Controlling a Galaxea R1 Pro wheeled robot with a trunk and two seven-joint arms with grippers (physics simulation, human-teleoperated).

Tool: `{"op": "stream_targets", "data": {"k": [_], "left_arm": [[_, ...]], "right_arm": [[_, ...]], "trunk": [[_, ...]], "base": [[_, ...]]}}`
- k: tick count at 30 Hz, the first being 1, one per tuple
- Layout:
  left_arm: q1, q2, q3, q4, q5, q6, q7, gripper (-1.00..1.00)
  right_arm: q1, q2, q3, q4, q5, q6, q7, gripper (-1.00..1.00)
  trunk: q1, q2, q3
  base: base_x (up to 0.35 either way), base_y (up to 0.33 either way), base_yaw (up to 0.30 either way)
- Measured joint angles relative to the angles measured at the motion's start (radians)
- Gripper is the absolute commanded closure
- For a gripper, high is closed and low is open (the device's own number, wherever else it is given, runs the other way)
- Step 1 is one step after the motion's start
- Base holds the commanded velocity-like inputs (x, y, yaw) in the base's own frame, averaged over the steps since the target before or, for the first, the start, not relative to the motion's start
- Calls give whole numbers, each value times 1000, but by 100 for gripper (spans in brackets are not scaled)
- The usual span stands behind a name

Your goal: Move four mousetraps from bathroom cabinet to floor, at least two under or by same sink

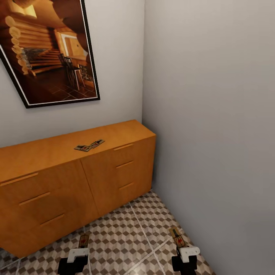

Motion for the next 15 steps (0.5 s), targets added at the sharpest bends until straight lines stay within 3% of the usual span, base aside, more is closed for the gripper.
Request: {"op": "stream_targets", "data": {"k": [15], "left_arm": [[0,0,0,0,0,1,-2,100]], "right_arm": [[0,0,0,0,-2,0,-4,100]], "trunk": [[0,0,0]], "base": [[0,0,2]]}}
